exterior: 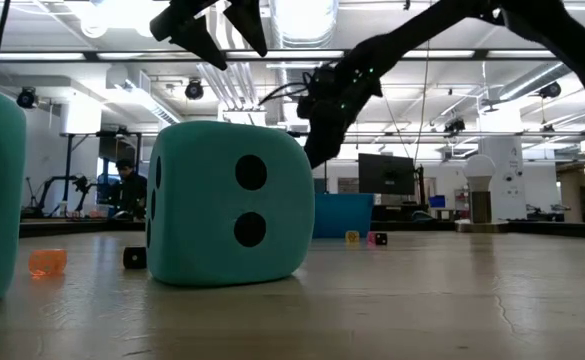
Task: Pick & Place Dice
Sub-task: Put the top blue dice into the blue bin
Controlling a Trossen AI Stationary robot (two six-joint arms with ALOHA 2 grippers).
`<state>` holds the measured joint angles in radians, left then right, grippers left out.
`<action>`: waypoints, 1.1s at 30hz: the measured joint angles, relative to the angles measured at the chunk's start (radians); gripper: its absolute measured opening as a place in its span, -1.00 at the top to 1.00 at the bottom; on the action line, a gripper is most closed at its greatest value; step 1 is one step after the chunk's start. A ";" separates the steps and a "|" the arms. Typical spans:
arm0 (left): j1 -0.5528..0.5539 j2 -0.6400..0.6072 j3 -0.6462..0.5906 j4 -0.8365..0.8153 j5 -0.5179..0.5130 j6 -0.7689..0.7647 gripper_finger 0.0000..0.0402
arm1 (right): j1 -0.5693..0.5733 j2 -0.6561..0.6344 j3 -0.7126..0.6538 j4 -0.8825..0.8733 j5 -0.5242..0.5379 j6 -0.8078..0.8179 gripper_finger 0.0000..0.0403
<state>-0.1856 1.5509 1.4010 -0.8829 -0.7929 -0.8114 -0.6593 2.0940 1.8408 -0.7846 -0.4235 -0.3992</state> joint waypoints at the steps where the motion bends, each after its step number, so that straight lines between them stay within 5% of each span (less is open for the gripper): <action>1: 0.000 0.000 0.000 0.000 0.000 0.000 -0.94 | -0.002 -0.013 -0.001 -0.005 0.003 0.000 -0.99; 33: 0.000 0.000 0.000 0.000 0.000 0.000 -0.93 | 0.008 -0.477 -0.014 -0.193 0.060 0.066 -0.99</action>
<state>-0.1856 1.5509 1.4010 -0.8829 -0.7926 -0.8116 -0.6513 1.6175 1.8267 -0.9781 -0.3634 -0.3330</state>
